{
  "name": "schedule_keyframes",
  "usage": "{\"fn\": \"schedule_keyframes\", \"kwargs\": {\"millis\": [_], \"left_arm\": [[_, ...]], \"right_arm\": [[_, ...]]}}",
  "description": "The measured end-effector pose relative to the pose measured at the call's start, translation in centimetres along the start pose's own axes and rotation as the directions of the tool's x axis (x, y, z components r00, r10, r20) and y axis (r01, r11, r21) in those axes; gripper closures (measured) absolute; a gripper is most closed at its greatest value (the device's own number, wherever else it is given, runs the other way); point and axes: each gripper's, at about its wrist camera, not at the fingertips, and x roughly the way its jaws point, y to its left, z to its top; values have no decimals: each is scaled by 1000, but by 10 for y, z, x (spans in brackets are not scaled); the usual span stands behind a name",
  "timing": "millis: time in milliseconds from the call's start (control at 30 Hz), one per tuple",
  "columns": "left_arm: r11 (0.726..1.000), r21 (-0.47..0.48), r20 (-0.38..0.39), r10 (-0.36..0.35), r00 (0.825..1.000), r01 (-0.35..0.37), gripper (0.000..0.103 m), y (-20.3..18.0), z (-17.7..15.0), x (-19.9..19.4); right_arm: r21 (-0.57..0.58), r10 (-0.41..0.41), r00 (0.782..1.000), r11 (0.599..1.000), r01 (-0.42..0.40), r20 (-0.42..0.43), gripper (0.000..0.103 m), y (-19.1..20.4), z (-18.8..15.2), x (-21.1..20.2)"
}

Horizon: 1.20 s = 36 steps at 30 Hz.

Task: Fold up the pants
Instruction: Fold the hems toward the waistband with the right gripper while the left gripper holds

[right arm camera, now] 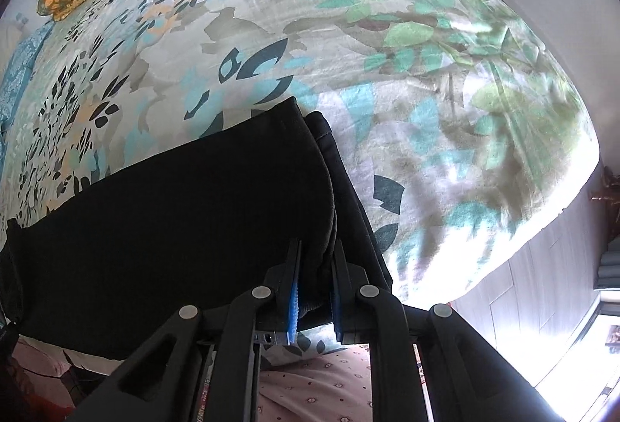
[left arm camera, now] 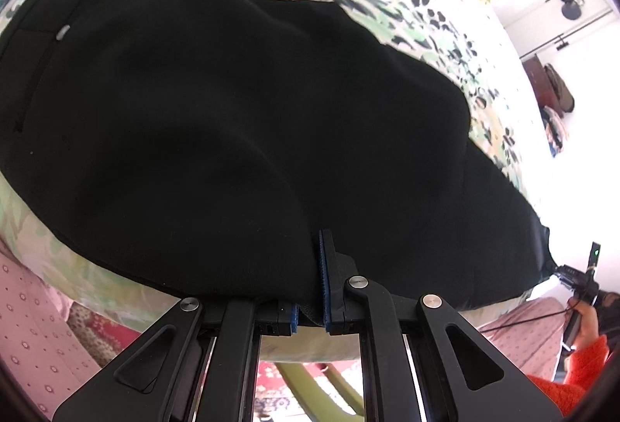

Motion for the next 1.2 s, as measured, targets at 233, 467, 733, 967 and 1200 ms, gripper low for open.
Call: {"fn": "schedule_keyframes", "kwargs": {"millis": [233, 467, 733, 967, 1200], "left_arm": [[999, 32, -14, 35, 999, -34, 95, -4, -5, 0], [989, 99, -12, 112, 994, -110, 96, -12, -8, 7], [986, 104, -13, 134, 991, -132, 96, -11, -12, 5], [984, 96, -26, 154, 988, -151, 87, -24, -7, 10], [986, -32, -58, 163, 985, -166, 53, 11, -14, -36]], "right_arm": [[3, -21, 1000, 1000, 21, -7, 90, 5, -2, 2], [7, -37, 999, 999, 37, -14, 90, 6, -1, 4], [10, -51, 999, 999, 51, -19, 90, 5, -2, 5], [-5, -70, 997, 998, 70, -37, 89, 8, -5, 8], [52, -3, 1000, 999, 3, -10, 48, -3, -27, -14]]}}
